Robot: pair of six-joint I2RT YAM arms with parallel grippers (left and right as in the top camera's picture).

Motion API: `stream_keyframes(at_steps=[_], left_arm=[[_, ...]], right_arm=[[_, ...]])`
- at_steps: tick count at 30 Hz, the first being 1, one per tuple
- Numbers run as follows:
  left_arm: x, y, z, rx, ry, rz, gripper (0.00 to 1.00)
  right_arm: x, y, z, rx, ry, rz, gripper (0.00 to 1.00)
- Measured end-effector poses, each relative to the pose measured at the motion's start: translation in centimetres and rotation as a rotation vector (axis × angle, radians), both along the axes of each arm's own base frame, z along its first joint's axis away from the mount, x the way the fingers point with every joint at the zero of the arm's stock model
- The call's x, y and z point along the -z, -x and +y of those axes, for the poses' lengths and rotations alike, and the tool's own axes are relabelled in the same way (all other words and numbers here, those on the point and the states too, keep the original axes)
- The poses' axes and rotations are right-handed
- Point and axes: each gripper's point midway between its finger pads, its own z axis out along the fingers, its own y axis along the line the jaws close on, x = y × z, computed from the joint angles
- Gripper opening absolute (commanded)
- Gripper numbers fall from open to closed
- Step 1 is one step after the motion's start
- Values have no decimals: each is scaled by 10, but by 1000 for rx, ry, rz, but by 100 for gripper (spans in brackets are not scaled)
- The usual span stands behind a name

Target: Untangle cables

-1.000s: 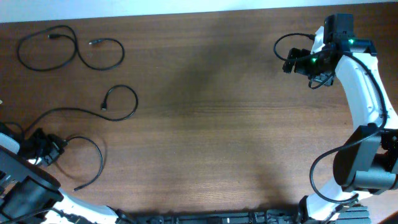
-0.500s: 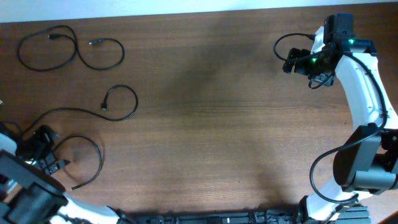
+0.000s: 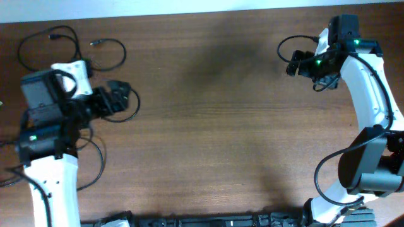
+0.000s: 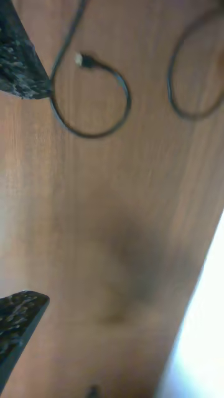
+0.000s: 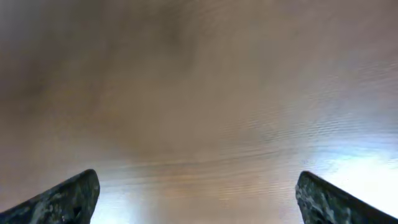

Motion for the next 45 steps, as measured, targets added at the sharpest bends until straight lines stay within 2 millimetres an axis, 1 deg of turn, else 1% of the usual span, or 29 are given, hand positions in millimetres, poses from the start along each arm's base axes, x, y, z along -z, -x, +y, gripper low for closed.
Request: stream_keyframes(at_steps=[1, 2, 3, 4, 5, 6, 7, 8, 9, 10, 12, 13, 15, 16, 18, 19, 22, 23, 30, 31, 35, 37, 38, 40, 41, 44, 45], left_arm=[[0, 0, -9, 38, -22, -5, 99], [1, 1, -20, 81, -42, -9, 99], [2, 1, -24, 97, -57, -11, 99], [2, 1, -24, 100, -69, -12, 99], [2, 1, -23, 101, -78, -13, 99], [3, 0, -22, 102, -87, -15, 99], [3, 1, -21, 99, -91, -14, 99], [3, 0, -21, 99, -95, -14, 99], [3, 0, -21, 98, -96, -14, 99], [3, 0, -21, 98, -96, -14, 99], [4, 1, -21, 97, -96, -12, 99], [4, 1, -20, 96, -98, -12, 99], [4, 1, -20, 96, -98, -12, 99], [4, 1, -20, 96, -98, -12, 99], [4, 1, -20, 96, -98, -11, 99], [3, 0, -20, 95, -99, -13, 99], [3, 0, -20, 95, -99, -13, 99], [3, 0, -20, 95, -99, -13, 99], [3, 0, -20, 95, -99, -13, 99], [3, 0, -20, 96, -99, -14, 99], [3, 0, -20, 96, -99, -14, 99], [3, 0, -20, 96, -99, -14, 99], [3, 0, -20, 95, -99, -13, 99], [3, 0, -20, 95, -99, -13, 99], [3, 0, -20, 96, -99, -14, 99], [3, 0, -20, 96, -99, -14, 99], [3, 0, -20, 95, -99, -14, 99]], right_arm=[[0, 4, 5, -7, -31, 15, 98], [-2, 9, 17, -24, -98, 29, 98], [-4, 10, 24, -39, -138, 28, 99], [-7, 12, 33, -63, -194, 29, 98], [-10, 19, 39, -83, -222, 44, 98], [-16, 24, 42, -104, -234, 43, 99], [-26, 29, 43, -116, -233, 27, 98], [-38, 38, 44, -121, -223, 13, 99], [-70, 50, 44, -134, -194, -61, 98], [-88, 59, 43, -138, -173, -105, 98], [-133, 91, 42, -141, -115, -214, 98], [-143, 102, 42, -140, -100, -237, 98], [-166, 132, 43, -139, -70, -294, 98], [-173, 144, 44, -139, -59, -326, 98], [-178, 174, 47, -141, -41, -376, 98], [-180, 185, 49, -142, -35, -404, 98], [-187, 215, 53, -145, -22, -467, 98], [-190, 219, 54, -146, -18, -488, 98], [-187, 216, 50, -137, -5, -469, 98], [-183, 219, 49, -132, -2, -447, 98], [-182, 220, 49, -135, 6, -442, 98], [-181, 222, 51, -165, 32, -444, 98], [-182, 225, 55, -198, 53, -457, 98], [-190, 232, 60, -245, 82, -515, 98], [-196, 239, 63, -267, 92, -558, 98], [-211, 264, 60, -268, 113, -670, 98], [-212, 266, 60, -265, 117, -679, 98]])
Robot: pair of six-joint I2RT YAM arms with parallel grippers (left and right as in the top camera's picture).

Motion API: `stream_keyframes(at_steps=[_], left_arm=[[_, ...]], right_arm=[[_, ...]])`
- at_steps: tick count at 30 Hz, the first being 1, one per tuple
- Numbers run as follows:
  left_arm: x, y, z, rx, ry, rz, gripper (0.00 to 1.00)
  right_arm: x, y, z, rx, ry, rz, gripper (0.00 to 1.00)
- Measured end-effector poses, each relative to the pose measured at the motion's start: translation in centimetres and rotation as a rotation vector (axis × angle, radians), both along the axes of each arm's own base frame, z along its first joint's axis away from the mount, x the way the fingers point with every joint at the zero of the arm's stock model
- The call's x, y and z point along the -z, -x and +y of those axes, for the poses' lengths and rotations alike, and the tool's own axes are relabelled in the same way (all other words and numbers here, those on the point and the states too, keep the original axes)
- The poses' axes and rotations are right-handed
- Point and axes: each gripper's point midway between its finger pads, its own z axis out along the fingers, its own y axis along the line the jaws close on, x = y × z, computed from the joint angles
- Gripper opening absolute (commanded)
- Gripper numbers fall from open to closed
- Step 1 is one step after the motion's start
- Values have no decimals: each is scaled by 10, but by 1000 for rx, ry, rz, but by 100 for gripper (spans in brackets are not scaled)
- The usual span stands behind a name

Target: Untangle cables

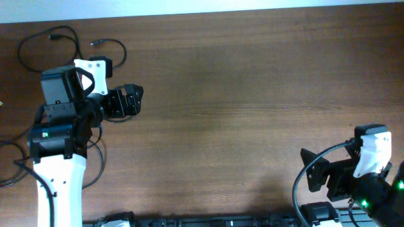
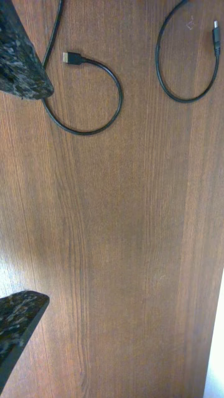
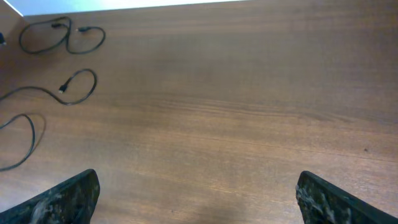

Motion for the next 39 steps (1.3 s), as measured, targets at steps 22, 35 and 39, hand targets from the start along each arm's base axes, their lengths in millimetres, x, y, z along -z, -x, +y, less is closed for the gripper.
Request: stream_keyframes(at_steps=[22, 35, 39], left_arm=[[0, 0, 0, 0, 0, 0, 99], [0, 0, 0, 0, 0, 0, 99], [0, 0, 0, 0, 0, 0, 99]], right_arm=[[11, 10, -3, 8, 11, 51, 98], [11, 10, -3, 8, 10, 51, 98], [11, 10, -3, 8, 11, 51, 98]])
